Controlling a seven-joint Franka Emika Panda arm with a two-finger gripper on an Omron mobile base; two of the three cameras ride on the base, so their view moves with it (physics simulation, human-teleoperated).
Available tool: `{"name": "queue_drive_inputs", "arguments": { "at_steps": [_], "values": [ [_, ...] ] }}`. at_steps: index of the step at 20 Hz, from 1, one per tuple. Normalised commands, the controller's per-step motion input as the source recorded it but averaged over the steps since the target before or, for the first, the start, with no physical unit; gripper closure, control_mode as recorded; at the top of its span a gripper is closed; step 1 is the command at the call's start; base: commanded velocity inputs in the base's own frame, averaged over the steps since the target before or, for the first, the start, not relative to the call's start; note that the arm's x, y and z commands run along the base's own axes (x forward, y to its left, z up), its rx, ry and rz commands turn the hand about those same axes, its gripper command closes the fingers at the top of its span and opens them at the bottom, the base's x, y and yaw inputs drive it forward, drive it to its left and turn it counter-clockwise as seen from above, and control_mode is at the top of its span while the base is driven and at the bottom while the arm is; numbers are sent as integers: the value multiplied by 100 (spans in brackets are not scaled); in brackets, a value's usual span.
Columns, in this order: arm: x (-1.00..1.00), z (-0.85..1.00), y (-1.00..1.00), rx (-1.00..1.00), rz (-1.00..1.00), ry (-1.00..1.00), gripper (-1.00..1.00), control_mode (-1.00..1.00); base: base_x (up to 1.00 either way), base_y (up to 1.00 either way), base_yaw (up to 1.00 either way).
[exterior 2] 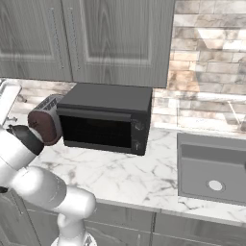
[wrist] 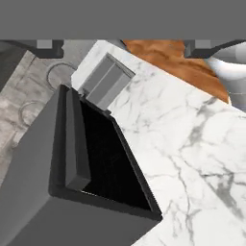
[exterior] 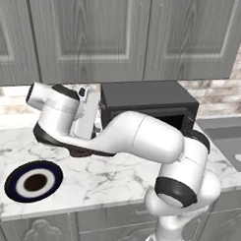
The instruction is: Pull the toaster oven rack outwards. Pick up the baguette from the plate and place it on the toaster oven rack. Close the toaster oven door fully and set the temperature to the lowest setting.
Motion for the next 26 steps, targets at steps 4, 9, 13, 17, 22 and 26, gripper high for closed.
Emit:
{"name": "queue_drive_inputs", "arguments": {
  "at_steps": [4, 9, 13, 17, 22, 26],
  "values": [
    [-72, 0, -76, 0, -39, -19, -100, -100, 0, 0, 0],
    [-69, 0, -77, 8, -35, -18, -100, -100, 0, 0, 0],
    [-45, 0, -64, 18, -23, -19, -100, -100, 0, 0, 0],
    [-26, 0, -57, 18, -17, -20, -100, -100, 0, 0, 0],
    [-21, 0, -57, 19, -13, -21, -100, -100, 0, 0, 0],
    [-6, 0, -49, 20, -7, -16, -100, -100, 0, 0, 0]
  ]
}}
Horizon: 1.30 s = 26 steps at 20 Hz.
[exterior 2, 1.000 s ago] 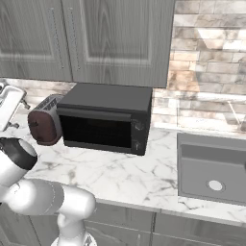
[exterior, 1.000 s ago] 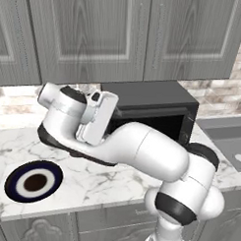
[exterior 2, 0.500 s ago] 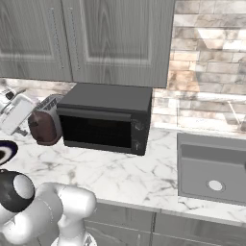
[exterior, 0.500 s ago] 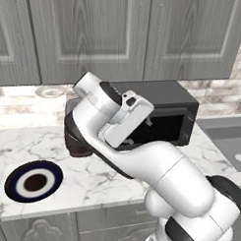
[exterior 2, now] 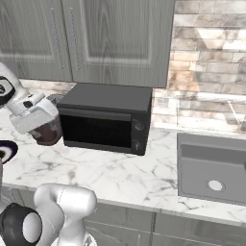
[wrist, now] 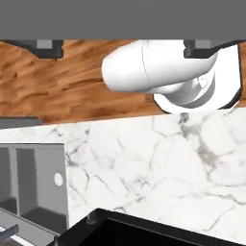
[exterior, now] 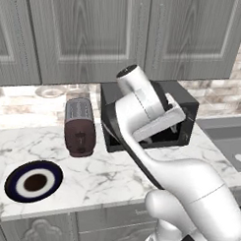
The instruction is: Pull the toaster oven rack outwards. Pick up the baguette from the plate and place it on the toaster oven rack. Close the toaster oven door fully and set the temperature to the lowest setting.
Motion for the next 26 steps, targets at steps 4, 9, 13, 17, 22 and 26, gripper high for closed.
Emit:
{"name": "queue_drive_inputs", "arguments": {
  "at_steps": [4, 9, 13, 17, 22, 26],
  "values": [
    [0, 0, -45, 21, -11, -10, -100, -100, 0, 0, 0],
    [0, 0, -43, 23, -11, -5, -100, -100, 0, 0, 0],
    [0, 0, -42, 26, -9, -4, -100, -100, 0, 0, 0],
    [-6, 0, -44, 26, -2, -14, -100, -100, 0, 0, 0],
    [-9, 0, -33, 18, 0, -29, -100, -100, 0, 0, 0],
    [0, 0, -29, 16, -2, -29, -100, -100, 0, 0, 0]
  ]
}}
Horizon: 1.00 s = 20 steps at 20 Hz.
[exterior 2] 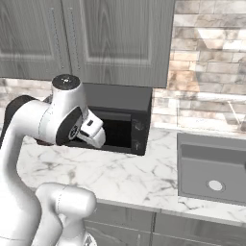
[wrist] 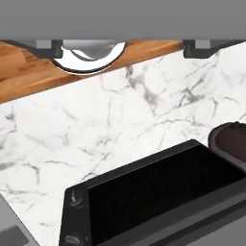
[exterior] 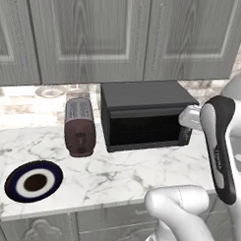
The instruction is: Pull the toaster oven rack outwards. Pick up the baguette from the plate and place it on the toaster oven rack. Close the toaster oven door fully and set the temperature to the lowest setting.
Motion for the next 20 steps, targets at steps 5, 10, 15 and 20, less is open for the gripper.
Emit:
{"name": "queue_drive_inputs", "arguments": {
  "at_steps": [5, 10, 15, 20],
  "values": [
    [0, -2, -25, 20, -10, -29, -100, -100, 0, 0, 0],
    [0, -2, -24, 23, -15, -26, -100, -100, 0, 0, 0],
    [0, 0, -16, 25, -19, -18, -100, -100, 0, 0, 0],
    [0, 0, -15, 30, -21, -3, -100, -100, 0, 0, 0]
  ]
}}
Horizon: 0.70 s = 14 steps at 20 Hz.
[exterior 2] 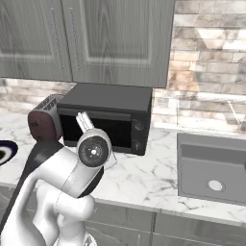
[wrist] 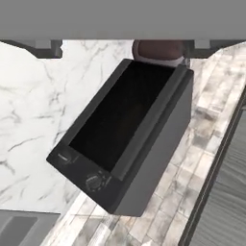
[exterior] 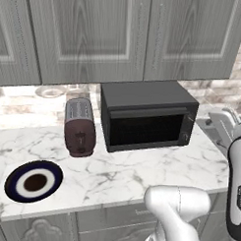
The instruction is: Pull the toaster oven rack outwards. Pick up the baguette from the plate and place it on the toaster oven rack. Close the toaster oven door fully and set the temperature to the lowest setting.
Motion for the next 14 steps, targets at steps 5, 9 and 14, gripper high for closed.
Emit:
{"name": "queue_drive_inputs", "arguments": {
  "at_steps": [5, 9, 14],
  "values": [
    [0, 0, -15, 36, -22, 0, -100, -100, 0, 0, 0],
    [0, 0, -15, 38, -22, 0, -100, -100, 0, 0, 0],
    [4, 0, -12, 37, -20, 0, -100, -100, 0, 0, 0]
  ]
}}
